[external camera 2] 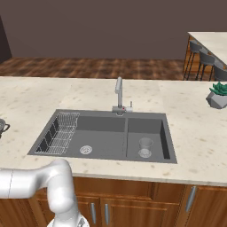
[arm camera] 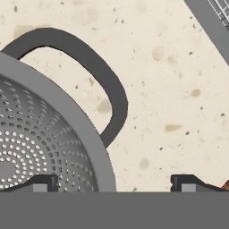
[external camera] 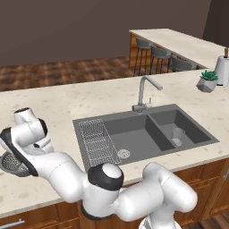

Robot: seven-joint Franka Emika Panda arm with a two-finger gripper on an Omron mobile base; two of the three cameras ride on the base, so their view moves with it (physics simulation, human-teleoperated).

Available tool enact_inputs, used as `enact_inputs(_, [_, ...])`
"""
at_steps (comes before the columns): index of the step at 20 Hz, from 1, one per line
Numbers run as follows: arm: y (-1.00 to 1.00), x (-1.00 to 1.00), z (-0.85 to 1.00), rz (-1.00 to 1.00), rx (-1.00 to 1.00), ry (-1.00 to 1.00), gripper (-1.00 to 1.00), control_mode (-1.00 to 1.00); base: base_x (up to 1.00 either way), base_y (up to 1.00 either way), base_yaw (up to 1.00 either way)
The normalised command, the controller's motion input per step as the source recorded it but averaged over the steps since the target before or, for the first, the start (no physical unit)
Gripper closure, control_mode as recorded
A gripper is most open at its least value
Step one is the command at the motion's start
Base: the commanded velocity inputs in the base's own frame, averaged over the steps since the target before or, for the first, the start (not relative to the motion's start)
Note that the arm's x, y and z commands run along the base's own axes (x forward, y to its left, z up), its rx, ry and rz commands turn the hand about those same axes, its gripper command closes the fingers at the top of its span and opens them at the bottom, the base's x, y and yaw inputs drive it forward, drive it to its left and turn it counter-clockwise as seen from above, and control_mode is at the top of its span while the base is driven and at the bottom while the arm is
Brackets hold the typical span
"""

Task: Place the colander in the left basin and the glass cup in the right basin of the sink.

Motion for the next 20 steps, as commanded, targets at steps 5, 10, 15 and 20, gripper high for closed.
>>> enact_inputs(5, [-0.05,0.00,-0.06,-0.01,0.00,-0.05,-1.00,-1.00,0.00,0.00,0.00])
enact_inputs(10, [0.00,0.12,-0.01,-0.03,0.00,-0.08,-1.00,-1.00,0.00,0.00,0.00])
enact_inputs(15, [0.00,0.25,0.02,-0.05,0.00,-0.04,-1.00,-1.00,0.00,0.00,0.00])
enact_inputs(20, [0.07,0.31,0.00,-0.03,0.00,0.00,-1.00,-1.00,0.00,0.00,0.00])
